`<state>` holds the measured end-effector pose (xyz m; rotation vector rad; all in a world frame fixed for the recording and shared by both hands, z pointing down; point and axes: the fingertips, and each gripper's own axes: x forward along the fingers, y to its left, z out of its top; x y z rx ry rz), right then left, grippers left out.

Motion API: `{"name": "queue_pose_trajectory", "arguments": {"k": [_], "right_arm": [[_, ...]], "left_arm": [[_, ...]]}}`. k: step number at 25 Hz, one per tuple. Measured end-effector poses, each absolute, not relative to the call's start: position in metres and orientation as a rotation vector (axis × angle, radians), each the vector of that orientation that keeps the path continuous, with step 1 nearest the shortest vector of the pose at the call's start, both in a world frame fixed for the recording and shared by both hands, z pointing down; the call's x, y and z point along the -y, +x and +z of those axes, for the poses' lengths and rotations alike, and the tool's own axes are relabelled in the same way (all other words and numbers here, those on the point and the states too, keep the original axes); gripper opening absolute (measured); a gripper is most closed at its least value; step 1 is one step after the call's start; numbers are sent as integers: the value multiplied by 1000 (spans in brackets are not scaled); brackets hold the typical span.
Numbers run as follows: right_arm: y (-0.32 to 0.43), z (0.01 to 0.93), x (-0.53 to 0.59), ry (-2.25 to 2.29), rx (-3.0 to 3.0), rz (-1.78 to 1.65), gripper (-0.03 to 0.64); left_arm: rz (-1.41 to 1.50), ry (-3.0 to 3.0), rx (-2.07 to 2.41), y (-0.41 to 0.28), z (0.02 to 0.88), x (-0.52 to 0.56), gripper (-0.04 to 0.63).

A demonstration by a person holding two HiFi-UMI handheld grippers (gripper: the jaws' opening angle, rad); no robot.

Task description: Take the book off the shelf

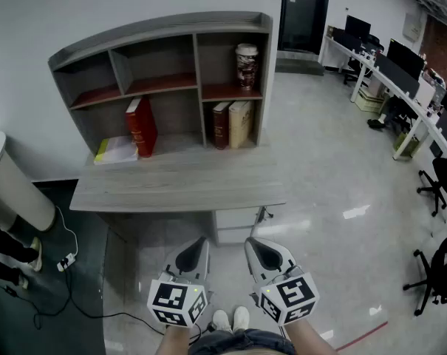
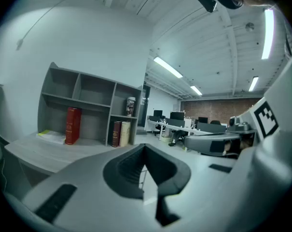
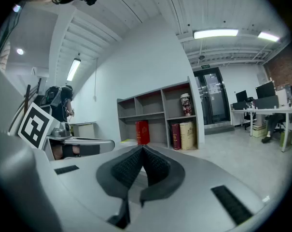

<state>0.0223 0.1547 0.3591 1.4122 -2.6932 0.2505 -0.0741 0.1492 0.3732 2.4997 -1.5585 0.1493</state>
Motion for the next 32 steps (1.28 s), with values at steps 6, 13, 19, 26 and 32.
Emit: {"name": "queue_pose_trajectory", "arguments": {"k": [6,13,19,26,32], "right_arm": [[16,358,-159,1420,2696,251,8],[14,355,-160,1395,2718,255,8],[16,356,-161,1320,2778,263,8],[33,362,-152,1319,2757,271,8],[50,364,-140,1359,2732,288,8]], "left_arm": [[159,2515,1541,-74,372,-156,11],[155,2503,1545,-75,375,-157,11],[150,2477,1569,-71,378,-151,11],[112,2431,1575,-61,384,-140,11],[94,2440,1595,-53,379,-130,11]]}}
